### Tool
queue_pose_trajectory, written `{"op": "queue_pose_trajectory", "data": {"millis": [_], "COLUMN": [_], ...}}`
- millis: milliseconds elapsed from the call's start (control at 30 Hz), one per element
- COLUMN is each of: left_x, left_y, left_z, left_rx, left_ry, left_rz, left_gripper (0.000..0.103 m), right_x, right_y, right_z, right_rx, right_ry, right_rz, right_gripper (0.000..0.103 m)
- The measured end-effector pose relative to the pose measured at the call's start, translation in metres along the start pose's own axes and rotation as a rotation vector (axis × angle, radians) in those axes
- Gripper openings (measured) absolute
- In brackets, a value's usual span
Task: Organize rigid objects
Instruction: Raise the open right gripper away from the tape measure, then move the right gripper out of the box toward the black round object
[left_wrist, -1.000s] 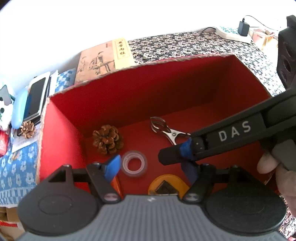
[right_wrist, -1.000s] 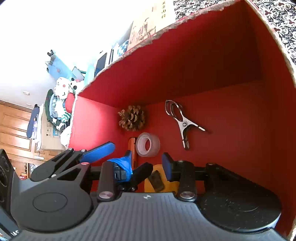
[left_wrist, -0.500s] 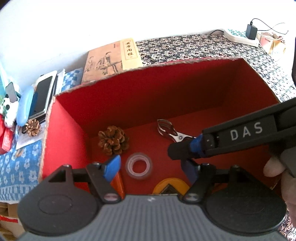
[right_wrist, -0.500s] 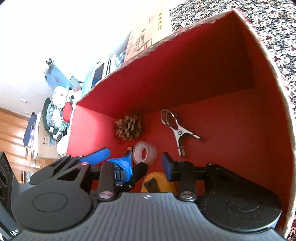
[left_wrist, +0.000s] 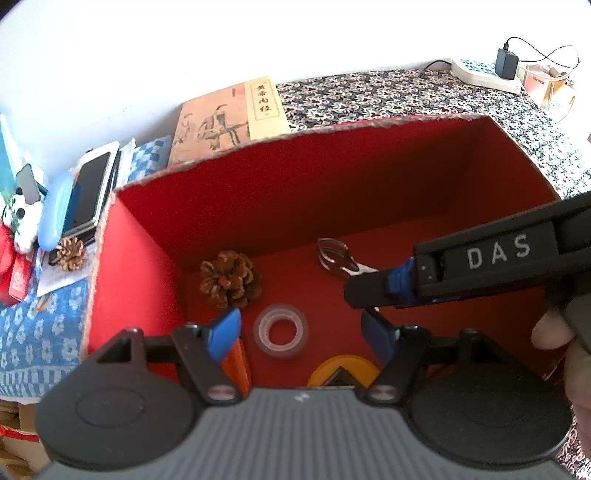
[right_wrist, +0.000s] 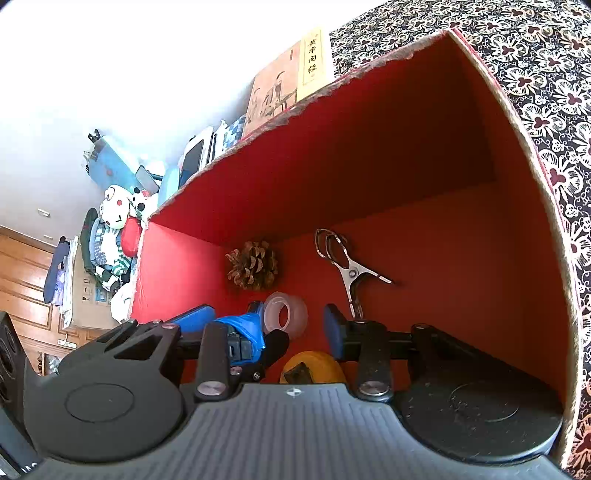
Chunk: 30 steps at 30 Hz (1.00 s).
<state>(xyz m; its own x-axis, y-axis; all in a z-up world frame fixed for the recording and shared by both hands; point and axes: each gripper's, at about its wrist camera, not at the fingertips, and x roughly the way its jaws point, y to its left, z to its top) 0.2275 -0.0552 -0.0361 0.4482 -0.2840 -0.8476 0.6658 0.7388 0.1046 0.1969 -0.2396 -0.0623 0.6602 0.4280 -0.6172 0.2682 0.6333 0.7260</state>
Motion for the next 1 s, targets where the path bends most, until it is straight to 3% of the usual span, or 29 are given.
{"op": "queue_pose_trajectory", "data": {"millis": [733, 1000], "left_x": [0.000, -0.012], "left_y": [-0.002, -0.002], "left_z": [0.000, -0.003], "left_rx": [0.001, -0.016], "left_ry": [0.003, -0.009], "left_rz": [0.029, 0.107], "left_gripper": [0.074, 0.075], "right_x": [0.005, -0.005], "right_y": [0.006, 0.018], "right_z": [0.001, -0.003], "right_rx": [-0.029, -0.067], "right_ry": [0.001, -0.046], "right_rz": [-0.053, -0.117], "right_gripper": [0.020, 0.020]}}
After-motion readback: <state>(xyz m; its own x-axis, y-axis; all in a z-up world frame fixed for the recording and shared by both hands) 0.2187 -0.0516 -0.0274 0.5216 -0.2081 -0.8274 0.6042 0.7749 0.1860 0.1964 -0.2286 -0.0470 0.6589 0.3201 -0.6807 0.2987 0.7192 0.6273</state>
